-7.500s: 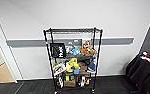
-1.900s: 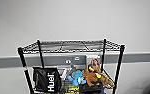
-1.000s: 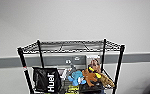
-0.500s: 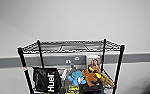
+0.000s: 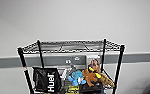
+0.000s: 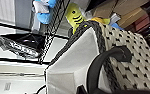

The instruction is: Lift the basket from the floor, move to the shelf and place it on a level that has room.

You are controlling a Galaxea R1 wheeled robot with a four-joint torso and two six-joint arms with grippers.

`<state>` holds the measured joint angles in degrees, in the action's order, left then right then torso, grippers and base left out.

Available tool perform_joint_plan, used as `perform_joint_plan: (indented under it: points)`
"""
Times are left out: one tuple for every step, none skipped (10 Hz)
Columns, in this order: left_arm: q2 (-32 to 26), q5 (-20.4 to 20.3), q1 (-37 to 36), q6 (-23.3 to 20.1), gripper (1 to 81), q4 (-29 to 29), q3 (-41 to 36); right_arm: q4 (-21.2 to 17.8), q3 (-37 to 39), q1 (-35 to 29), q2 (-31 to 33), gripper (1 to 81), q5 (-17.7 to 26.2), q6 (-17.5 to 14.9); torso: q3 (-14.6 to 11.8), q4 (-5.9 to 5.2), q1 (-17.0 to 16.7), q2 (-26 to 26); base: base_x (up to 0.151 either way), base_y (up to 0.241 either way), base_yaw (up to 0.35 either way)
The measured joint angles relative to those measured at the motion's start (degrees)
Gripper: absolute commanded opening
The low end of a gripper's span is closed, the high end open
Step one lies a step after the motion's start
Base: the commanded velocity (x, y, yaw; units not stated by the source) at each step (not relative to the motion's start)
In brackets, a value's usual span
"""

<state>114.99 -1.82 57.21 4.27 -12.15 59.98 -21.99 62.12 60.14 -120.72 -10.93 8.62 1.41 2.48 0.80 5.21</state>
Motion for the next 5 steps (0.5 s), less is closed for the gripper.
perform_joint_plan:
  points:
    - [-1.21, 0.09, -1.27, 0.09, 1.0, 0.04, -1.71, 0.0, -1.55, -1.46, 1.07, 1.0, 0.11, 0.0, 0.0, 0.0, -0.02, 0.0, 0.0, 0.0, 0.0]
    - [-2.32, 0.11, -2.56, 0.16, 1.0, 0.04, -3.4, -0.02, -2.93, -3.02, 2.01, 1.0, 0.11, 0.02, 0.0, 0.0, 0.0, 0.0, 0.0, 0.0, 0.0]
    - [-3.25, 0.24, -4.01, 0.3, 1.0, 0.04, -4.57, -0.05, -4.19, -4.55, 2.67, 1.0, 0.27, 0.2, 0.0, 0.0, 0.0, 0.0, 0.0, 0.0, 0.0]
    - [-4.27, 0.37, -5.64, 0.39, 1.0, 0.02, -5.52, -0.09, -5.66, -5.95, 3.28, 1.0, 0.5, 0.37, 0.0, 0.0, 0.0, 0.0, 0.0, 0.0, 0.0]
    - [-5.46, 0.63, -7.35, 0.52, 1.0, 0.0, -6.75, -0.17, -7.35, -7.66, 4.02, 1.0, 0.96, 0.45, 0.0, 0.0, 0.0, 0.0, 0.0, 0.0, 0.0]
